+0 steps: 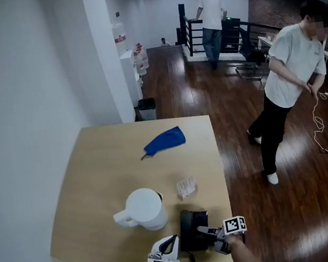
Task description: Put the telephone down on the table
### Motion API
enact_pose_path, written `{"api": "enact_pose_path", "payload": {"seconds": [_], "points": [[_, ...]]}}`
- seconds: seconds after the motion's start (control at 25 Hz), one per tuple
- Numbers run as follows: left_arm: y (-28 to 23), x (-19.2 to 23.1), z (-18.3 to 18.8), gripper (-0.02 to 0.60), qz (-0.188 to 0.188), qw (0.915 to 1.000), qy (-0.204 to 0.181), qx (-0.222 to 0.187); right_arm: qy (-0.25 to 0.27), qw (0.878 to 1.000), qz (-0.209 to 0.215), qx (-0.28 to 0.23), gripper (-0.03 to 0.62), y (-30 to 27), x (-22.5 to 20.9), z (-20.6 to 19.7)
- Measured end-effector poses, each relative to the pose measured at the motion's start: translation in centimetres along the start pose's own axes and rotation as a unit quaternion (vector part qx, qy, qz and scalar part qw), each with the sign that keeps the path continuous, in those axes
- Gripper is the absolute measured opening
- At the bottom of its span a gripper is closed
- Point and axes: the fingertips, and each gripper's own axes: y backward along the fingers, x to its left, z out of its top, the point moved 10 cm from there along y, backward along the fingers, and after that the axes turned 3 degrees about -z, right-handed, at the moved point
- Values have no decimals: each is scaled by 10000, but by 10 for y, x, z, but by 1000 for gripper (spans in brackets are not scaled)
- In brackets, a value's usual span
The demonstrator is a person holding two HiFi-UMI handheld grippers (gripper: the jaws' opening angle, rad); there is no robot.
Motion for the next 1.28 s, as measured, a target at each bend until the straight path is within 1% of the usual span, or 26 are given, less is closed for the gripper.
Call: {"api": "enact_pose_path", "payload": {"seconds": [0.04,0.08,0.16,0.2,0.24,0.28,0.32,0.36,0.4,0.44,0.48,0.52,0.56,0.64,0.76,0.84,0.92,1.0,1.08,1.28], "points": [[-3,0,2,14,-33,10000,34,-47,-54,9997,-252,-9,244,2,1,2],[-5,-1,4,14,-73,9999,87,-85,-111,9986,-509,-13,279,6,3,3],[-4,-4,8,14,-136,9997,182,-105,-192,9944,-1039,-57,281,19,12,-1],[-2,-6,9,14,-161,9996,216,-97,-102,9913,-1306,-110,281,27,17,-4],[-2,-7,10,14,-188,9995,246,-95,138,9864,-1624,-192,277,35,23,-5],[-2,-6,11,14,-216,9993,280,-105,526,9771,-2038,-308,262,44,30,-5],[-2,-5,12,14,-237,9991,322,-125,1038,9600,-2559,-452,221,53,42,-5],[-2,-3,13,14,-248,9989,372,-143,1635,9332,-3142,-601,183,59,59,-6],[-1,-1,14,14,-251,9987,430,-143,2245,8995,-3678,-718,91,63,78,-9],[1,1,14,14,-256,9984,483,-124,2768,8681,-4045,-781,-1,62,95,-15],[3,3,13,14,-282,9982,523,-97,3124,8485,-4196,-803,-6,58,111,-23],[6,4,12,14,-330,9979,543,-87,3302,8415,-4197,-818,-6,53,123,-31],[9,4,13,14,-394,9977,534,-107,3361,8414,-4145,-853,-6,47,132,-39],[17,5,16,14,-520,9975,435,-194,3350,8462,-4022,-997,-6,37,146,-56],[33,3,25,14,-663,9970,204,-345,3152,8576,-3826,-1368,-6,31,165,-80],[45,3,29,14,-785,9961,119,-395,3010,8610,-3770,-1611,-6,30,178,-94],[60,5,28,14,-936,9948,96,-386,2967,8560,-3839,-1787,-6,29,189,-110],[75,6,25,14,-1103,9931,72,-402,2978,8457,-4005,-1893,-6,29,199,-130],[94,8,24,14,-1262,9910,53,-450,2945,8380,-4138,-1993,-6,28,212,-152],[145,9,11,14,-1625,9851,-4,-563,2880,8255,-4328,-2196,-6,16,247,-214]]}}
